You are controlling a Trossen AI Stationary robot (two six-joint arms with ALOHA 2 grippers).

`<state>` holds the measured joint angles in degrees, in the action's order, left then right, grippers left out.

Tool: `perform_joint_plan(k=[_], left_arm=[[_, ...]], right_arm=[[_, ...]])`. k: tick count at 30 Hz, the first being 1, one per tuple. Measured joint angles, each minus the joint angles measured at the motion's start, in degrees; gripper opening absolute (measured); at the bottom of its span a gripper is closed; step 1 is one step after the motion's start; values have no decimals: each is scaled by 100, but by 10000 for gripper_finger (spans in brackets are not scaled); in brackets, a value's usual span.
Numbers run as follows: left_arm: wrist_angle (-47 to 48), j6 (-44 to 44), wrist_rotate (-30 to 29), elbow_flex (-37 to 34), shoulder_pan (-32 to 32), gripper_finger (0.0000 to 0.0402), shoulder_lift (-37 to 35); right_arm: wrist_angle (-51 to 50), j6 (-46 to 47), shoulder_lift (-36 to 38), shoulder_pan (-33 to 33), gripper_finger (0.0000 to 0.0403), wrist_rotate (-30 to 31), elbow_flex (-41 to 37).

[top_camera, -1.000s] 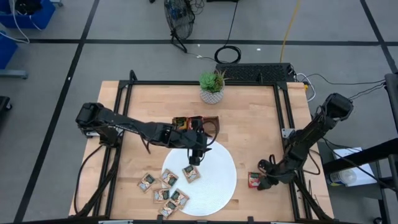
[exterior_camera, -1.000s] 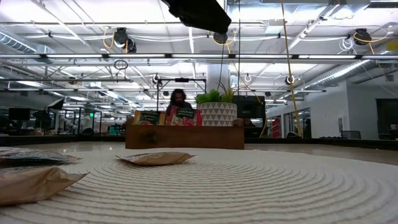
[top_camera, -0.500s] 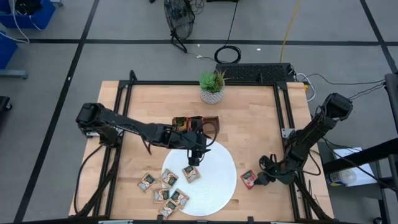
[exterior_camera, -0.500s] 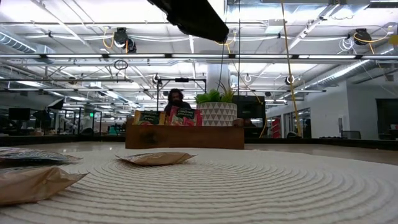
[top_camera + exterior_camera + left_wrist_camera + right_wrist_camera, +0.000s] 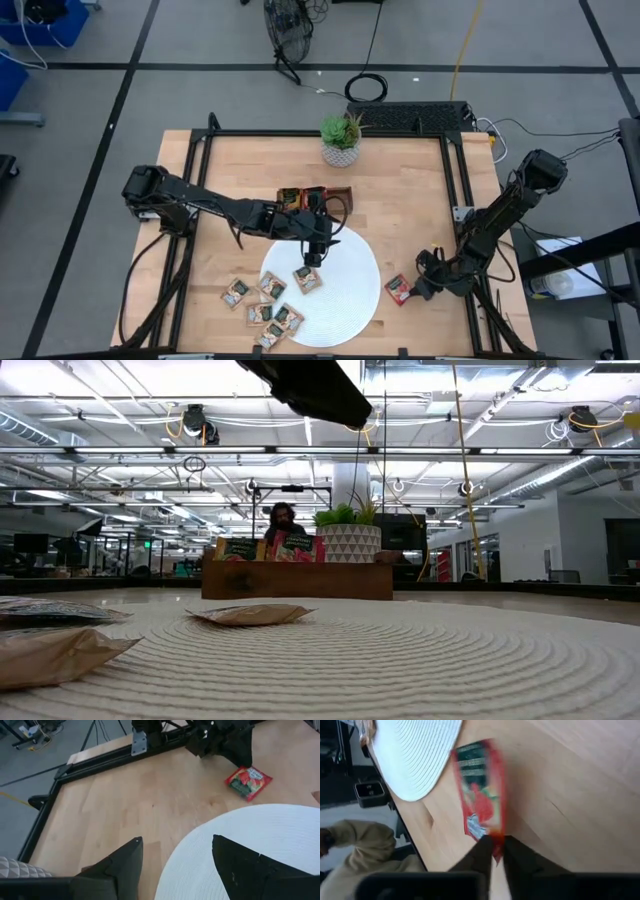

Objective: Pick & Place Tea
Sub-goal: Put the strawberry tea bag into the wooden organizer

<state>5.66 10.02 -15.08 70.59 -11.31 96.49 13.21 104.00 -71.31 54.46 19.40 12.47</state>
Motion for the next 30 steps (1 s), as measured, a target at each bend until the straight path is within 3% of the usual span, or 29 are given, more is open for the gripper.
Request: perform_joint_plan(k=[2, 7, 10, 17, 25, 30], left_arm=[[1, 0, -1, 0, 4, 239, 0], [4, 21, -1, 0, 4, 239, -1], [4, 9, -1, 0, 4, 239, -2], [8, -259, -1, 0, 4, 239, -2], [-296, -676, -45, 2, 4, 239, -2], [-293, -950, -293, 29, 5, 239, -2]], right_arm=[[9, -249, 0, 0, 11, -2, 0], [97, -830, 1, 0, 1, 290, 33], [156, -1777, 63, -46, 0, 685, 230], [-493, -4489, 229, -196, 0, 1980, 1311], [-483, -7412, 77, -1016, 0, 4027, 1473], [53, -8530, -5, -1774, 0, 3886, 1478]])
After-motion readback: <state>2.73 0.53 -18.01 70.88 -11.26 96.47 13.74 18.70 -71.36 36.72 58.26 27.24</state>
